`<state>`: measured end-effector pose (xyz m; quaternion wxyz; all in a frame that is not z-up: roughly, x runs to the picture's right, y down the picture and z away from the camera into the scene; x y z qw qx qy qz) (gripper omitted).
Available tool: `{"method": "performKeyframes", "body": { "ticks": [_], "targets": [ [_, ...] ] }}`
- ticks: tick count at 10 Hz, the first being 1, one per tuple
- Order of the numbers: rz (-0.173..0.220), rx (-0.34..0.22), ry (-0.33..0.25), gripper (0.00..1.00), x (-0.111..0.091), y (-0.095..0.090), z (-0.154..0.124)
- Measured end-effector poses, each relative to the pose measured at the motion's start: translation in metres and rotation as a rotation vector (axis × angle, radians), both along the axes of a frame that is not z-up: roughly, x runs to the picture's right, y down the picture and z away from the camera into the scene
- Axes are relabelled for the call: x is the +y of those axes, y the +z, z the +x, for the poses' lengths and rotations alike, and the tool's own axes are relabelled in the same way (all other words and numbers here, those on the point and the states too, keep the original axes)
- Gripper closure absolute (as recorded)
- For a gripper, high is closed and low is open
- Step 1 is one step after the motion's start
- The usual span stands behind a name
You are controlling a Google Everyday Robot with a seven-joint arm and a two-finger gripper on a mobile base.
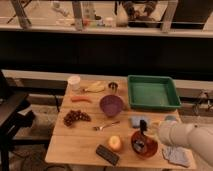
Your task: Wipe red bowl with brush
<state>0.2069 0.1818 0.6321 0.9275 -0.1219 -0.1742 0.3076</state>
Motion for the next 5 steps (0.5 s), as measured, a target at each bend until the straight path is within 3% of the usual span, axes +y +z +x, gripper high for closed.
{"method": "performKeyframes", "body": {
  "ticks": [5],
  "targets": [
    [0.003,0.034,0.023,0.98,0.007,-0.008,0.018]
  ]
}}
